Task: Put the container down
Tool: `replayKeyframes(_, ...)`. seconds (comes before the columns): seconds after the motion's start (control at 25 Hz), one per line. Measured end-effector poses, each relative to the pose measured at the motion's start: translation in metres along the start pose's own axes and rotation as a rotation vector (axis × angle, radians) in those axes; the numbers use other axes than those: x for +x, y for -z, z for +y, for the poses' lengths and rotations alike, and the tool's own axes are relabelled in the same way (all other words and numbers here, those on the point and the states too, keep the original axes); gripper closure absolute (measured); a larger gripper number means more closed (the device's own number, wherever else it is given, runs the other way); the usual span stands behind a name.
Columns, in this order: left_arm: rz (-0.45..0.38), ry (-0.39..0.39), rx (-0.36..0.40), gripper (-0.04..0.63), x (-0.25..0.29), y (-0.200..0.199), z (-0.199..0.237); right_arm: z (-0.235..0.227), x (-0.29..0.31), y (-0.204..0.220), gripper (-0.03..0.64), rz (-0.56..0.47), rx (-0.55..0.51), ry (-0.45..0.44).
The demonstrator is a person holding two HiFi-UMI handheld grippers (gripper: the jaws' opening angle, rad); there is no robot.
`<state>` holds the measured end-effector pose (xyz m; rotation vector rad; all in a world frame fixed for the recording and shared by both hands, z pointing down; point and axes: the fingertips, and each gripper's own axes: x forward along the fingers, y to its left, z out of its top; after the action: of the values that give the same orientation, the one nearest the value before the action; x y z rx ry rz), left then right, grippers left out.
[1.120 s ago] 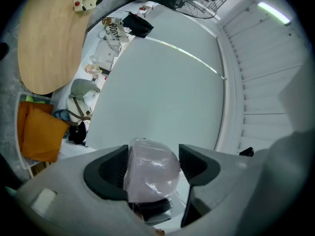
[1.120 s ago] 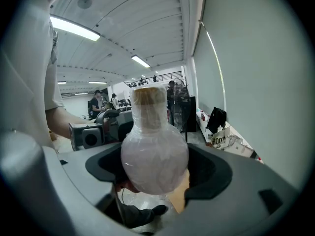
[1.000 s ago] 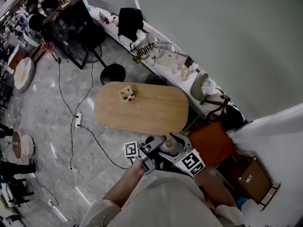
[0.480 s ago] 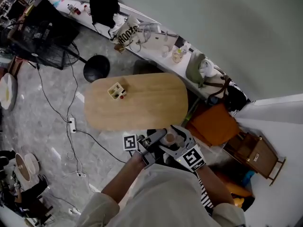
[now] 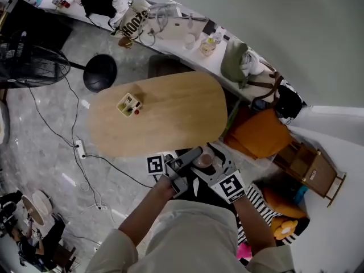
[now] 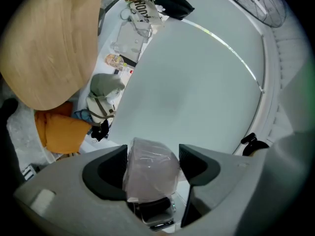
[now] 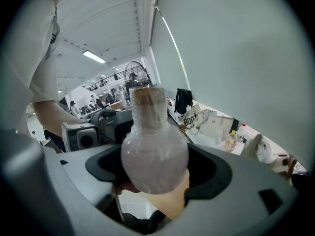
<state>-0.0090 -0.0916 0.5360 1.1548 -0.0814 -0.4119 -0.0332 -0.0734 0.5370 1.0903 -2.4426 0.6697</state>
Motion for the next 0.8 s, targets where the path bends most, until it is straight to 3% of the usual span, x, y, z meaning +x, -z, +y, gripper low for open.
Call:
replayKeyframes(0.28,-0.061,-0.022,-0.027,0.275,0.001,-0.049,0.059,-0.036,0.046,0.045,0.232,0.044,0.016,-0.04)
replayKeyframes(0.44,-0.083,-0.07,-0.002,0.275,0.004,-0.074,0.098,-0.06,0.069,0.079,0.232,0.058,0.025,-0.059)
replayKeyframes(0.56,-0.129,-0.101,-0.032,0.275,0.001,-0.091,0.132,-0.077,0.087,0.108,0.232,0.079,0.028,-0.071)
replayKeyframes(0.8,-0.197,-0.14,-0.049,0.275,-0.002,-0.12,0.195,-0.117,0.119,0.164,0.232,0.092,0.105,-0.084)
